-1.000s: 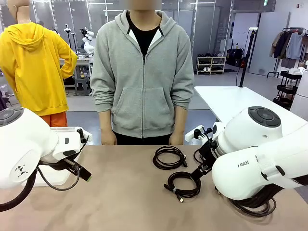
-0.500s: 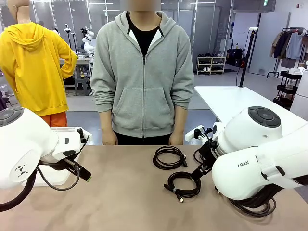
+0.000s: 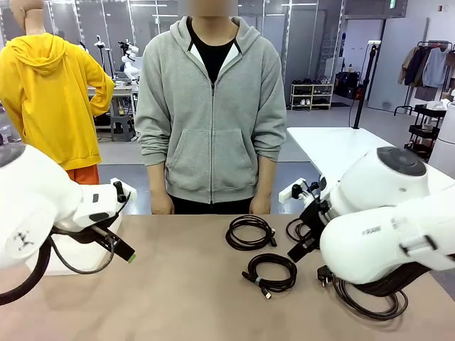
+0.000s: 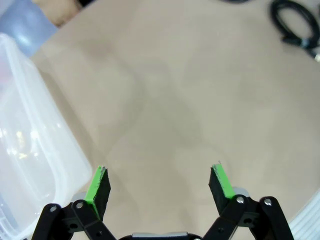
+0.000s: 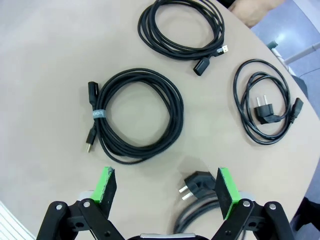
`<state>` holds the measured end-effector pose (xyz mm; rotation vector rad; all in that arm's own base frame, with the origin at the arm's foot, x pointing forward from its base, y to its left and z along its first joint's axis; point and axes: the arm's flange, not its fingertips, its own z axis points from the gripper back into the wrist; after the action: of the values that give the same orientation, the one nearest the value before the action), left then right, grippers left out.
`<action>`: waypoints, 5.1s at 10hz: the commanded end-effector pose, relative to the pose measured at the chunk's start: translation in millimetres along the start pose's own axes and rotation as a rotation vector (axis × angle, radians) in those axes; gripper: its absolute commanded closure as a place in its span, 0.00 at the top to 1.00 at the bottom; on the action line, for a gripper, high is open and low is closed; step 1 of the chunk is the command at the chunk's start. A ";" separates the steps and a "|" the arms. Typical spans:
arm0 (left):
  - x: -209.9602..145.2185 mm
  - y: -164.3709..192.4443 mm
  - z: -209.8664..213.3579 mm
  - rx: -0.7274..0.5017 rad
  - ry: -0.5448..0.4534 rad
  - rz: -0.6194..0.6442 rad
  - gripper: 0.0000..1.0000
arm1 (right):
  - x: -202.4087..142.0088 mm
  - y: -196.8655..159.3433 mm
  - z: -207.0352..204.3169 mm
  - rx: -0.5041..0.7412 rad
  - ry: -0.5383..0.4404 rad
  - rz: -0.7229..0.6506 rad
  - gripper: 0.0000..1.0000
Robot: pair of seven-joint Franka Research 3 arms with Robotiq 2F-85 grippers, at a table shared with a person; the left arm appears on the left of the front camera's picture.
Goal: Organize and store the cables.
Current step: Place the Power Cable into the Organizing box.
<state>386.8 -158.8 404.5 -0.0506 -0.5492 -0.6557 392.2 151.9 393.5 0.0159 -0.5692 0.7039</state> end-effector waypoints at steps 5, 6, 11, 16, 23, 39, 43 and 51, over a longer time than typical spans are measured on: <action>-58.0 -3.7 142.5 -0.225 -0.131 -0.312 1.00 | -31.0 -76.0 98.9 0.077 0.064 0.275 1.00; -85.0 -10.9 165.9 -0.176 -0.213 -0.367 1.00 | -43.2 -84.7 109.8 0.094 0.074 0.359 1.00; -175.0 8.7 209.7 -0.010 -0.396 -0.270 1.00 | -99.8 -111.9 177.2 0.042 -0.036 0.404 1.00; -206.3 27.0 213.7 0.067 -0.444 -0.179 1.00 | -171.5 -108.0 236.5 -0.096 -0.081 0.395 1.00; -198.2 39.5 207.1 0.127 -0.411 -0.035 1.00 | -218.1 -102.1 239.3 -0.121 -0.128 0.314 1.00; -140.1 113.9 315.8 0.086 -0.407 -0.056 1.00 | -174.2 -157.3 292.9 -0.099 -0.127 0.292 1.00; -140.1 113.9 315.8 0.086 -0.407 -0.056 1.00 | -174.2 -157.3 292.9 -0.099 -0.127 0.292 1.00; -140.1 113.9 315.8 0.086 -0.407 -0.056 1.00 | -91.4 -168.6 238.2 0.054 0.041 0.545 1.00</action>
<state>215.3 77.9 618.7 -0.0972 -0.9722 -0.6828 296.7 -80.2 573.8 -0.1102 -0.5719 1.1715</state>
